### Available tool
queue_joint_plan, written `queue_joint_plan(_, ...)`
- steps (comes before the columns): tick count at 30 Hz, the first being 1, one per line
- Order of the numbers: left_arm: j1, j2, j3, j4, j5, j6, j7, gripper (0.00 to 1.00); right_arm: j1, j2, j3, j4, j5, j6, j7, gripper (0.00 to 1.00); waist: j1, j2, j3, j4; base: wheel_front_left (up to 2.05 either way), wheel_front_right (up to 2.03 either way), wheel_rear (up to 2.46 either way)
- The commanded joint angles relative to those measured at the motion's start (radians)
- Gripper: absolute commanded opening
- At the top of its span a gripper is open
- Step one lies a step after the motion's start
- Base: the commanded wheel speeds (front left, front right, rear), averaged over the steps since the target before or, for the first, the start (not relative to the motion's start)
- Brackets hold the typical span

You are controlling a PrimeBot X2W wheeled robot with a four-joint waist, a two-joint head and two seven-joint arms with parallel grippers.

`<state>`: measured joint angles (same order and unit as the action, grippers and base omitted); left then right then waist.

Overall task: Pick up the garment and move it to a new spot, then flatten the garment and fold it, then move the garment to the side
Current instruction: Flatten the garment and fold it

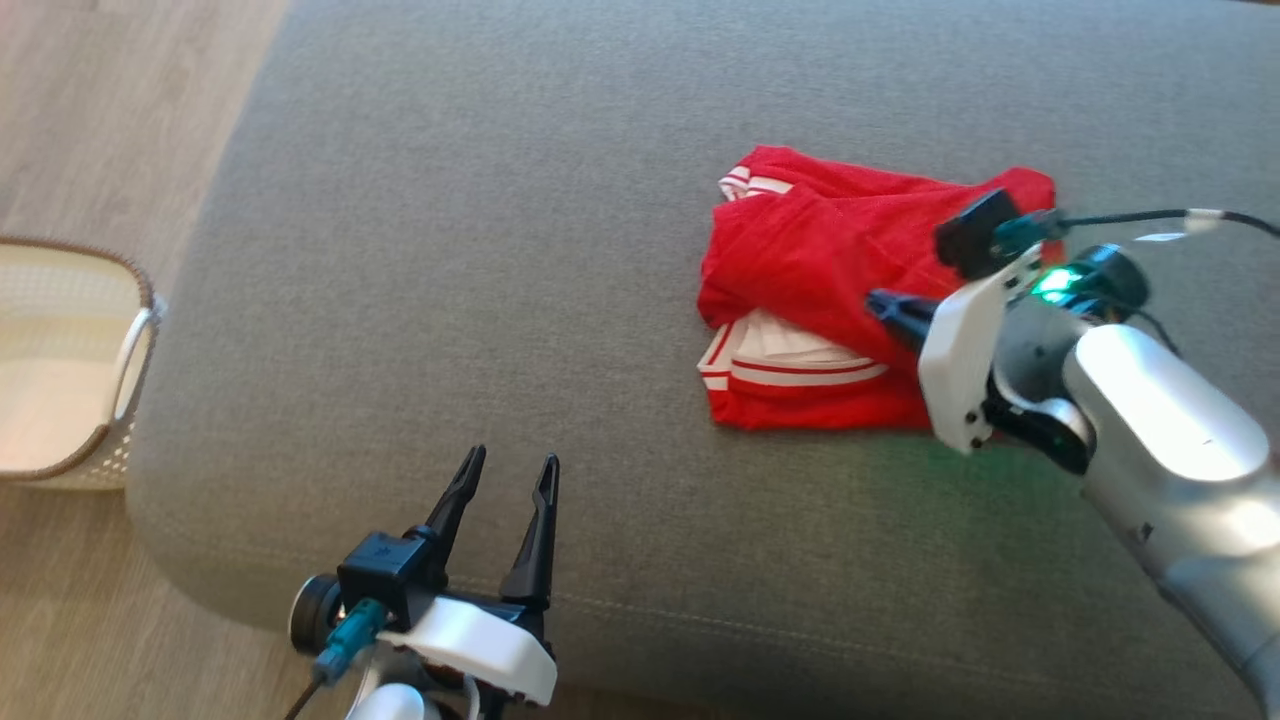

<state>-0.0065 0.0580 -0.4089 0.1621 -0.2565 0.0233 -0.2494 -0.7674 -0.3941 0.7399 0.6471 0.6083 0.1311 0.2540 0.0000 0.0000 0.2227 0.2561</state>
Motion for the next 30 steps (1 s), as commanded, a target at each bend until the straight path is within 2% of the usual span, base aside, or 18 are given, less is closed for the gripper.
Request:
queue_joint_plan(1,-0.03,-0.005,0.033,-0.026,0.009,0.001,-0.012,1.0,0.003,-0.023,0.027,-0.055,0.035,0.0,0.013,0.0,0.0,0.0,-0.005,-0.017,0.0,0.0,0.0)
queue_joint_plan(9,-0.034,-0.004,0.045,-0.022,0.014,-0.004,-0.012,1.0,0.041,-0.125,0.167,-0.238,0.172,0.0,0.092,0.0,0.0,0.0,-0.009,-0.052,0.0,0.0,0.0)
queue_joint_plan(14,-0.035,-0.003,0.052,-0.023,0.014,-0.009,-0.012,1.0,0.023,-0.176,0.137,-0.306,0.222,0.0,0.076,0.0,0.0,0.0,-0.009,-0.057,0.0,0.0,0.0)
queue_joint_plan(21,-0.044,-0.004,0.044,-0.025,0.013,-0.017,-0.012,1.0,-0.043,-0.198,0.033,-0.171,0.142,0.0,-0.001,0.0,0.0,0.0,0.011,-0.022,0.0,0.0,0.0)
queue_joint_plan(25,-0.051,-0.006,0.038,-0.025,0.007,-0.019,-0.012,1.0,-0.062,-0.193,0.031,-0.08,0.123,0.0,-0.007,0.0,0.0,0.0,0.027,0.016,0.0,0.0,0.0)
queue_joint_plan(30,-0.053,-0.006,0.033,-0.024,-0.003,-0.019,-0.012,1.0,-0.076,-0.176,0.058,-0.028,0.131,0.0,-0.002,0.0,0.0,0.0,0.041,0.045,0.0,0.0,0.0)
